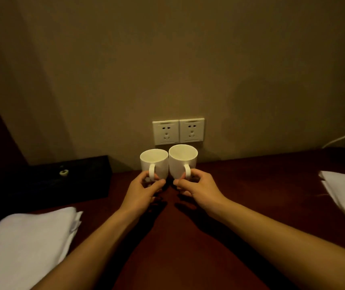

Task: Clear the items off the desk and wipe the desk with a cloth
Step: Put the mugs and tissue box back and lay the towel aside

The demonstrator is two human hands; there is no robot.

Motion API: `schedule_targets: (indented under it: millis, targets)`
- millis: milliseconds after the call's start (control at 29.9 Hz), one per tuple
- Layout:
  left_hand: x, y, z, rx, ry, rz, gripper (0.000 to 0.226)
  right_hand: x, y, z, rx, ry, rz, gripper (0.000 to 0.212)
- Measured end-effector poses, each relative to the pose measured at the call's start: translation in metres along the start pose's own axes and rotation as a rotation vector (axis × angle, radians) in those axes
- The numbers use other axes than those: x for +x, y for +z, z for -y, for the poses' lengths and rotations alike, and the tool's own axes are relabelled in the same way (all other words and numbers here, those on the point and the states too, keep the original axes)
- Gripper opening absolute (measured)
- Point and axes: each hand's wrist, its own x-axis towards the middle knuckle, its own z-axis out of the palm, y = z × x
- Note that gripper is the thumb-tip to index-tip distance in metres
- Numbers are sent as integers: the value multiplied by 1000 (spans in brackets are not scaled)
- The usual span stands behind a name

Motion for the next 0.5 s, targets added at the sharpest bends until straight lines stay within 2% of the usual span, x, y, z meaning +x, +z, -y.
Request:
schedule_targets:
  millis: [267,501]
  targets:
    - [1,-87,24,11,-27,-122,16,21,86,-14,-28,19,129,15]
    - [10,-102,30,87,3,-84,15,36,107,-25,54,70,101,20]
